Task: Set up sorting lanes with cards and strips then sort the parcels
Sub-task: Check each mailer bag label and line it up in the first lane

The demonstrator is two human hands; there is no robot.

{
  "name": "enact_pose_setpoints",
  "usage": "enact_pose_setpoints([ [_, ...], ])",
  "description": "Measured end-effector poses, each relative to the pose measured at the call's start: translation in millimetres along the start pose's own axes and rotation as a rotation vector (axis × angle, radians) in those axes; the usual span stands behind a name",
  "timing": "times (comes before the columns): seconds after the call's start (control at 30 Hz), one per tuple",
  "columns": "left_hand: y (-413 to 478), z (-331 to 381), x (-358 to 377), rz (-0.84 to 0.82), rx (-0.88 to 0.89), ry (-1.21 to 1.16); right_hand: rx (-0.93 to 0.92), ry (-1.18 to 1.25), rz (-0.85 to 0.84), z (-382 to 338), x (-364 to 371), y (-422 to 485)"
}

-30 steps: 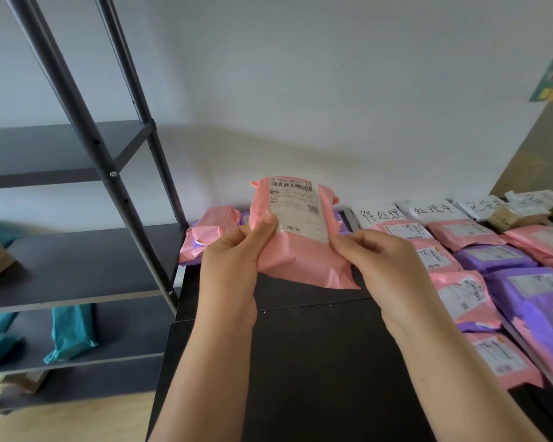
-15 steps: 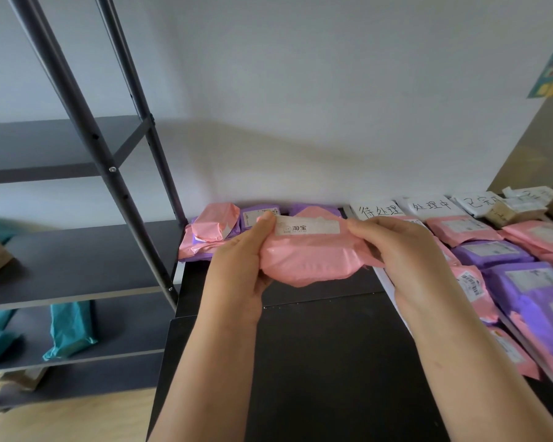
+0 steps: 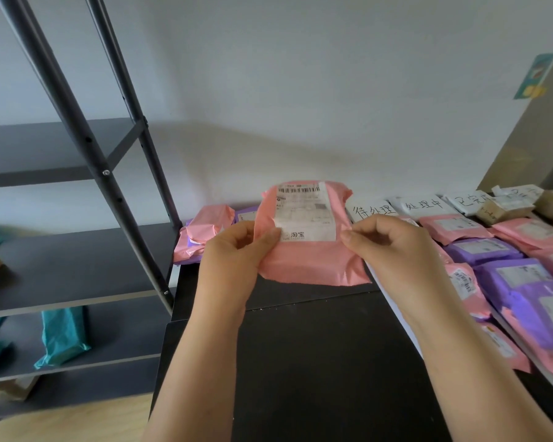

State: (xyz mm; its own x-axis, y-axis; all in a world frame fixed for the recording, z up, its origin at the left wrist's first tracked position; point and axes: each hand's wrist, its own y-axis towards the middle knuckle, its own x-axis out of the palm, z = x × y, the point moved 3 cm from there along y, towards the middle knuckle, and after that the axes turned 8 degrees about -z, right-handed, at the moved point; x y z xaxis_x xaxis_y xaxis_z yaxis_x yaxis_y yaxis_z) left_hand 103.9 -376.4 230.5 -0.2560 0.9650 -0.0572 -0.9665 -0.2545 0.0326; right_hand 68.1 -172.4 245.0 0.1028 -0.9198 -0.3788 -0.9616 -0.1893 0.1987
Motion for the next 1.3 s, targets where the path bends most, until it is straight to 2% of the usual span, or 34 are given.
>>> enact_pose_setpoints([
  [0.23, 3, -3, -4, 0.017, 0.121, 0.1, 0.059, -0.128, -0.012, 14, 6, -2],
  [0.3, 5, -2, -6, 0.012, 0.14, 0.165, 0.088, -0.139, 0.039, 17, 3, -2],
  [0.47, 6, 0, -8, -0.083, 0.193, 0.299, 0.018, -0.261, 0.228, 13, -12, -1],
  [0.57, 6, -3, -6, -0.155, 0.181, 0.364, 0.029, -0.369, 0.226, 17, -13, 0],
  [0.67, 6, -7, -2, -0.206, 0.165, 0.4, 0.02, -0.36, 0.194, 25, -8, -6],
  [1.0, 11, -39, 39, -0.264, 0.084, 0.375, 0.166, -0.264, 0.351, 71, -21, -40],
  [1.13, 20, -52, 65, -0.167, 0.041, 0.333, 0.19, -0.197, 0.337, 94, -45, -30],
  [1.3, 37, -66, 112, 0.086, -0.012, 0.298, 0.189, -0.119, 0.32, 130, -88, -5],
])
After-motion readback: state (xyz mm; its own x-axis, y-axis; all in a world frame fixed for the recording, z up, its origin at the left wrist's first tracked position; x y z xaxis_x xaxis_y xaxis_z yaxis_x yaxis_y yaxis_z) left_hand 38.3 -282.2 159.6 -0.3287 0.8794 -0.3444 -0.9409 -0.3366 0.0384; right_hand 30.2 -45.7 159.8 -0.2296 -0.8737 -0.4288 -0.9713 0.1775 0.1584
